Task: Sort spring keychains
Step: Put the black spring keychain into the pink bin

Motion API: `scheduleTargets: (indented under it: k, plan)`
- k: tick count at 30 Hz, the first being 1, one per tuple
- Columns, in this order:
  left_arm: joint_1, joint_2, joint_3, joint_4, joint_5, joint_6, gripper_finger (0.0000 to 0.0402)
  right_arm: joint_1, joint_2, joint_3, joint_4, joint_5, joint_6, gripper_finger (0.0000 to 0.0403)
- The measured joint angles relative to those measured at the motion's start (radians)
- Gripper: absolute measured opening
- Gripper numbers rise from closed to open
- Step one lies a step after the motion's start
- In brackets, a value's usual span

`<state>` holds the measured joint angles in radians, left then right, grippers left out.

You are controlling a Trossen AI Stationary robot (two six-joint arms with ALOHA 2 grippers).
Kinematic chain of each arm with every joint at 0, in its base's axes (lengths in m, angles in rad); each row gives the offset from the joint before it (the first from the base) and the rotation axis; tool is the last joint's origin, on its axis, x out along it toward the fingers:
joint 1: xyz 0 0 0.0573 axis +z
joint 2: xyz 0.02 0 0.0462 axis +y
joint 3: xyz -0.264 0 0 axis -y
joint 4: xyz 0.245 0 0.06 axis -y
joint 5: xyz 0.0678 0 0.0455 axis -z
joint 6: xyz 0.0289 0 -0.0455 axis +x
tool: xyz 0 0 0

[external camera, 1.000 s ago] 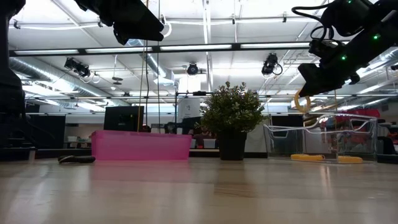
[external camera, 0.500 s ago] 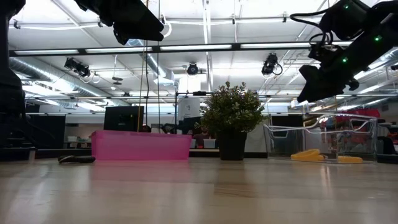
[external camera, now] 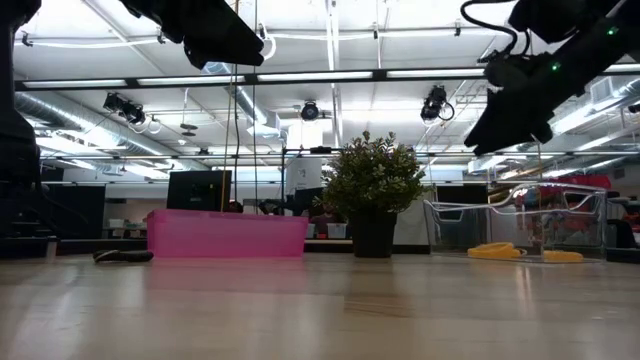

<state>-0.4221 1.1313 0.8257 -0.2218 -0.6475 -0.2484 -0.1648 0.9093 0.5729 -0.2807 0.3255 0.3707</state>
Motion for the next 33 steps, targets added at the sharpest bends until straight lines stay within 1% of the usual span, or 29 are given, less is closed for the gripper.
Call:
scheduleTargets:
  k: [3, 5, 9, 13, 17, 22, 24, 26, 28, 30, 33]
  plan:
    - [0.0, 0.0, 0.0, 0.001, -0.042, 0.009, 0.0165, 0.016, 0.0, 0.007, -0.004, -0.091, 0.041, 0.0175]
    - [0.006, 0.0, 0.0, 0.004, -0.063, 0.022, 0.0165, 0.03, 0.0, 0.007, -0.007, -0.122, 0.067, 0.0171]
    - [0.028, 0.0, 0.0, 0.021, -0.063, 0.034, 0.0165, 0.068, 0.0, 0.007, -0.021, -0.169, 0.081, 0.0163]
    - [0.048, 0.0, 0.0, 0.031, -0.063, 0.035, 0.0165, 0.108, 0.0, 0.007, -0.029, -0.187, 0.122, 0.0156]
    - [0.06, 0.0, 0.0, 0.031, -0.063, 0.032, 0.0165, 0.146, 0.0, 0.008, 0.012, -0.188, 0.122, 0.0153]
    - [0.061, 0.0, 0.0, 0.032, -0.062, 0.024, 0.0165, 0.186, 0.0, 0.008, -0.006, -0.188, 0.169, 0.0153]
    - [0.061, 0.0, 0.0, 0.032, -0.048, 0.015, 0.0165, 0.199, 0.0, 0.008, -0.016, -0.207, 0.215, 0.0153]
    - [0.06, 0.0, 0.0, 0.032, -0.024, -0.003, 0.0165, 0.209, -0.005, 0.008, -0.02, -0.27, 0.241, 0.0153]
    - [0.06, 0.0, 0.0, 0.031, 0.003, -0.01, 0.0165, 0.229, -0.006, 0.008, -0.019, -0.3, 0.278, 0.0153]
    - [0.06, 0.0, 0.0, 0.03, 0.037, -0.028, 0.0165, 0.261, -0.006, 0.008, -0.022, -0.286, 0.312, 0.0153]
    - [0.06, 0.0, 0.0, 0.029, 0.095, -0.06, 0.0165, 0.331, -0.006, 0.008, -0.026, -0.229, 0.364, 0.0153]
